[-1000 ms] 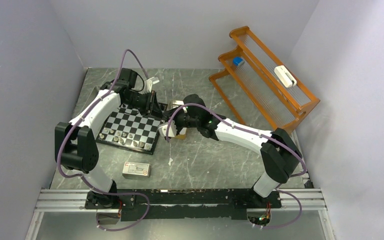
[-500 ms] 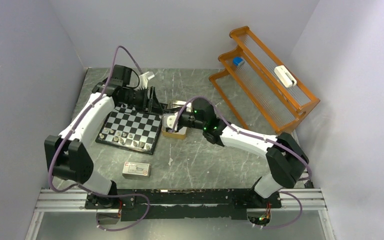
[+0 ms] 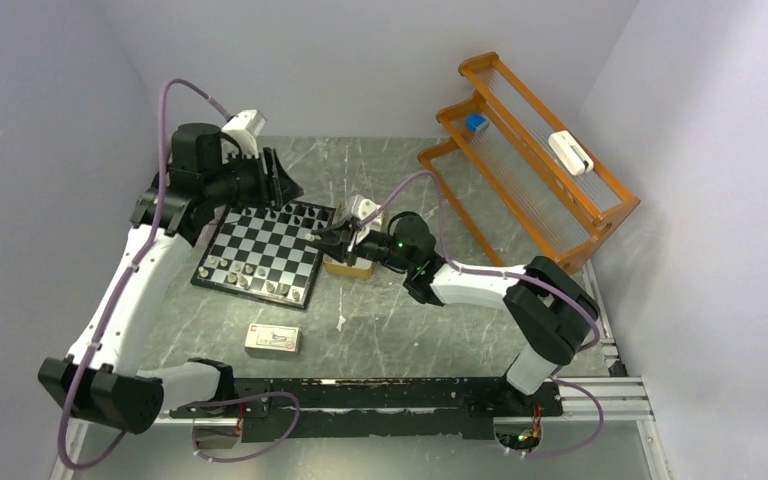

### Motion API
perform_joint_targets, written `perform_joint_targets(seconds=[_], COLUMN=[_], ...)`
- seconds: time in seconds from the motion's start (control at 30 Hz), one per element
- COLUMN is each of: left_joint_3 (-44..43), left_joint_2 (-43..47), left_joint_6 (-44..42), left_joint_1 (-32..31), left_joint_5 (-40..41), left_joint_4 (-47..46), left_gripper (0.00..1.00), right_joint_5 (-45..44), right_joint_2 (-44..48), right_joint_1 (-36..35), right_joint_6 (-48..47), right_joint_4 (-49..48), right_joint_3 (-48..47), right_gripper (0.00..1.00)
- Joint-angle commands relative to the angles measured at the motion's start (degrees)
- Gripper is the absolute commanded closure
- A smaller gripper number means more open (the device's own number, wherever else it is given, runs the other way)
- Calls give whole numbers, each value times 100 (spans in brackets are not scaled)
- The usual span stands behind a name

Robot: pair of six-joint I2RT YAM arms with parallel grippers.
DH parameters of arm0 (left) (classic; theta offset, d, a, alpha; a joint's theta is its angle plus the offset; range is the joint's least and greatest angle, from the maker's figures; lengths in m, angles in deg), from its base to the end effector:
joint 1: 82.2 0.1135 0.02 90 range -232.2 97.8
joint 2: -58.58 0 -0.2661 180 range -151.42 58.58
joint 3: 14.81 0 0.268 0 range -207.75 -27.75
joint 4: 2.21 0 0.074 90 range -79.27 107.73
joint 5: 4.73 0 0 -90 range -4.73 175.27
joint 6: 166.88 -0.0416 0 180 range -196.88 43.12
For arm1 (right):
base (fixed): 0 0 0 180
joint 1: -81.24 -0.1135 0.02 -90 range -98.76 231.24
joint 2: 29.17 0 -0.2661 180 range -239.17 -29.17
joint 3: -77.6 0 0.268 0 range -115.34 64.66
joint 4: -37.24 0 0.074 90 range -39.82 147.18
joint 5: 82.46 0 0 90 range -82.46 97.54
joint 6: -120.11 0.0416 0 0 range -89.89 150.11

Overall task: Set up the chess pieces on the board
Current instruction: Place the chess piece on the chessboard.

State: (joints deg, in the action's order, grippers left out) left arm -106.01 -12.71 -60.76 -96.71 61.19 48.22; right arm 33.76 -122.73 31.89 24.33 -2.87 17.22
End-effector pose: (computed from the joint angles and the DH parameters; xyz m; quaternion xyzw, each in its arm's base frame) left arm 0.2698 -0.0874 0.3999 0.0915 0.8506 -0.3028 0.4201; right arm 0.2280 0.2937 0.2458 -0.4494 0.4939 0.4102 0.6212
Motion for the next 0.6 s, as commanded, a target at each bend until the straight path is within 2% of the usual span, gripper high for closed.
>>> perform_joint_targets(seconds=[0.0,0.27,0.47,0.57], left_joint_3=[4,384,497,606], left_joint_2=[305,301,403,449], left_joint_6=[-146,-464,-568,-566], left_joint_1=[-45,-53,-61,-59], left_joint_5=[687,83,-55,-208], left_joint_4=[-50,-233,-119,-77], left_gripper=[46,41,42,45], right_joint_5=[-271,-439,-649,-744], right_joint_2=[-271,-532,-644,-669], right_joint_1=[-5,-22,-64,-80], right_joint_6=[1601,2173,2353,2388], right_joint_4=[-907,-834,-757,-650], right_joint_3=[-173,-573,-740,-788], right_gripper=[100,100,100,100])
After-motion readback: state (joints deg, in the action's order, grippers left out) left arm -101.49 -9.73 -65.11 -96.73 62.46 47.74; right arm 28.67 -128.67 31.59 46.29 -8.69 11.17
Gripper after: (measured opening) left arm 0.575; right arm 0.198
